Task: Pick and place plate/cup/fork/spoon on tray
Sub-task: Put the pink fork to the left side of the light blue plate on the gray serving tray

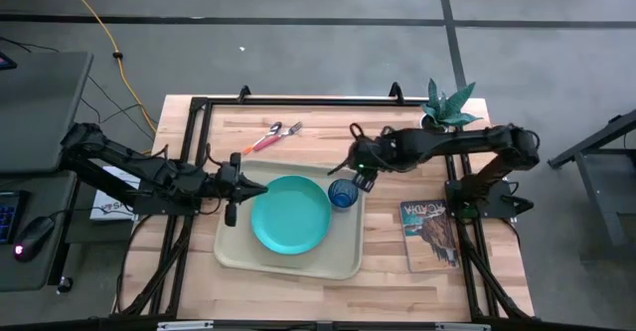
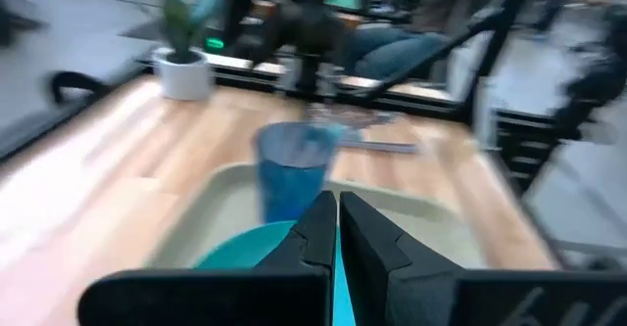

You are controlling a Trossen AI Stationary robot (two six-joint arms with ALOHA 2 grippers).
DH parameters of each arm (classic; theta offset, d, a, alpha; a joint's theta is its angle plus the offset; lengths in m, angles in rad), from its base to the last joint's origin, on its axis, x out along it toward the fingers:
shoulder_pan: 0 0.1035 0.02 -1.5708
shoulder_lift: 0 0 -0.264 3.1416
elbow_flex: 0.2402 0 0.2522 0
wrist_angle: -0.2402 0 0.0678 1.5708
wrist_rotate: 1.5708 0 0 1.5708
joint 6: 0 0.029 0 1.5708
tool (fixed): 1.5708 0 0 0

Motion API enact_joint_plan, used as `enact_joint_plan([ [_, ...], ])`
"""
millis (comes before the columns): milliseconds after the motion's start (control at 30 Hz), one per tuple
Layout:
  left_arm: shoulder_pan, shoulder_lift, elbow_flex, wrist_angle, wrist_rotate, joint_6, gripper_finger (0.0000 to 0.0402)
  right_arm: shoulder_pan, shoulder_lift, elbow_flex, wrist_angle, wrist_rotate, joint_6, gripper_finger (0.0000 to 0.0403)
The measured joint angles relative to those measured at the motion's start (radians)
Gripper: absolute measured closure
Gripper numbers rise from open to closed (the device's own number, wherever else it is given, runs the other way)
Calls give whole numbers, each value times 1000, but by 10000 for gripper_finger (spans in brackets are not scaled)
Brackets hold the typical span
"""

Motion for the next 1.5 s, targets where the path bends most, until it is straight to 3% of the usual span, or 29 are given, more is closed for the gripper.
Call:
enact_joint_plan([
  [100, 45, 30, 0, 23, -71, 8, 400, 24, -73, -87, 26, 31, 37, 183],
  [167, 106, 47, 10, 12, -65, 9, 393, 43, -132, -170, 69, 40, 73, 183],
  [333, 345, 128, 118, -123, 24, 23, 351, 69, -273, -396, 281, 39, 132, 183],
  [533, 694, 336, 277, -382, 251, 17, 282, 73, -362, -592, 583, 37, 131, 183],
  [733, 876, 547, 294, -368, 309, 48, 244, 73, -368, -692, 758, 3, 89, 183],
  [967, 954, 748, 348, -303, 421, 69, 240, 73, -368, -696, 792, 3, 57, 183],
  [1300, 924, 998, 586, -528, 336, 172, 240, 72, -368, -696, 837, 4, 7, 183],
  [1500, 925, 1069, 615, -545, 268, 224, 240, 72, -368, -696, 836, 5, 6, 183],
])
